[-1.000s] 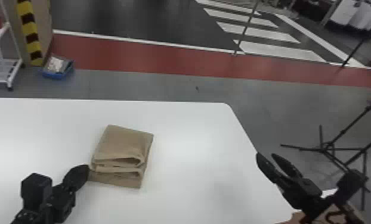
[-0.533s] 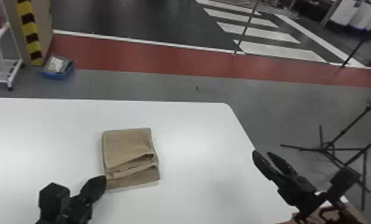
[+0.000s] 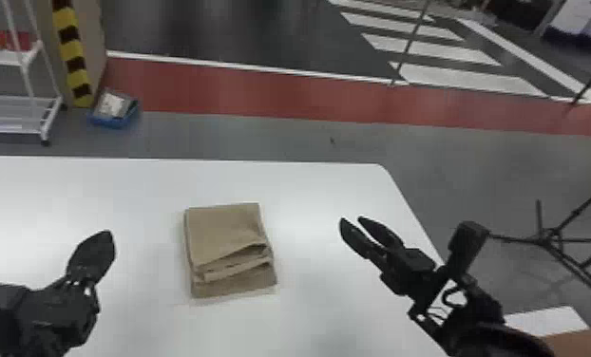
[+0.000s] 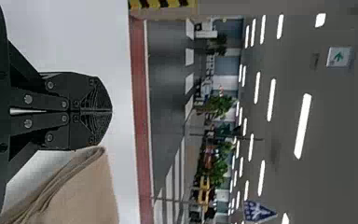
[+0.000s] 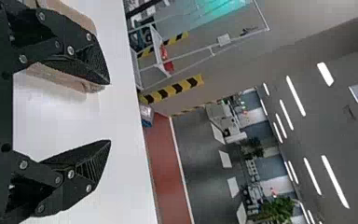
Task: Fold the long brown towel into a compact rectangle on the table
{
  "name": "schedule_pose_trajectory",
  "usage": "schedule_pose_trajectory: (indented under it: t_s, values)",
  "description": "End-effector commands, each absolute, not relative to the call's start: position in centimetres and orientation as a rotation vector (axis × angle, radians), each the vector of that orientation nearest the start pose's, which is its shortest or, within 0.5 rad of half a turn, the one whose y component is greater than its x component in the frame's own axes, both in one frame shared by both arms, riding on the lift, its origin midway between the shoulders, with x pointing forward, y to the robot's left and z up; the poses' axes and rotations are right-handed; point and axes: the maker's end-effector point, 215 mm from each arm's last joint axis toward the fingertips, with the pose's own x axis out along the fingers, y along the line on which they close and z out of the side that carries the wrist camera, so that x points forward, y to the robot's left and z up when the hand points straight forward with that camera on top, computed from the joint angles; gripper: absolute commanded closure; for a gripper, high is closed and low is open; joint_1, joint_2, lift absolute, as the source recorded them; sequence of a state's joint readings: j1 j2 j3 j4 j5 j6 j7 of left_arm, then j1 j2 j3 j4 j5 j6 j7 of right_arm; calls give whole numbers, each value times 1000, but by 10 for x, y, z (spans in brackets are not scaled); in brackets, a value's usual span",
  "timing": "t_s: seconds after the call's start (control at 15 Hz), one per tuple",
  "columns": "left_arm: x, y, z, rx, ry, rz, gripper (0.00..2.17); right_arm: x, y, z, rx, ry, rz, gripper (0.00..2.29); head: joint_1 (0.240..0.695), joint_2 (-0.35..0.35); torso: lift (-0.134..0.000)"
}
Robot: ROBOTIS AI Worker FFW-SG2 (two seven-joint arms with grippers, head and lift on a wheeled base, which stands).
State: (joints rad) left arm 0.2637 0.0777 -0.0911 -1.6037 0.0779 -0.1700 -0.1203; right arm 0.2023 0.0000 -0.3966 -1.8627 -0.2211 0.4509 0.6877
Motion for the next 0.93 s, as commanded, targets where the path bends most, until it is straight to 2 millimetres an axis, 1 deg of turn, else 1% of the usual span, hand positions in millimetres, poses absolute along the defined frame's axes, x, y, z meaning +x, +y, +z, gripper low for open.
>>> schedule_pose_trajectory:
  t_s: [0.0, 0.07, 0.13, 0.2, 0.27, 0.33, 0.47, 0.67, 0.73, 0.87]
  values:
    - [493, 234, -397, -51, 23, -109, 1163, 512, -204, -408, 271, 302, 474, 1747, 695, -161, -57]
    - [489, 253, -394, -58, 19, -78, 1163, 519, -173, -420, 239, 326, 510, 1889, 695, -101, -57]
    - [486, 265, -393, -61, 17, -63, 1163, 523, -149, -426, 218, 331, 536, 1953, 695, -41, -57]
    - [483, 271, -394, -59, 20, -54, 1163, 531, -127, -431, 194, 326, 545, 1956, 695, 15, -57]
    - [482, 274, -396, -56, 22, -50, 1163, 539, -109, -433, 164, 318, 554, 1956, 695, 95, -57]
    - [480, 274, -398, -56, 23, -50, 1163, 547, -97, -435, 130, 304, 545, 1956, 695, 127, -57]
    - [475, 272, -402, -56, 22, -56, 1163, 558, -83, -437, 71, 289, 528, 1956, 695, 164, -57]
    - [470, 264, -414, -52, 39, -74, 1163, 559, -69, -452, 3, 323, 545, 1956, 695, 196, -57]
    - [468, 262, -416, -51, 42, -75, 1163, 558, -70, -460, -6, 343, 545, 1956, 695, 200, -57]
    - [468, 257, -416, -55, 38, -83, 1163, 556, -76, -468, -4, 350, 528, 1956, 695, 204, -57]
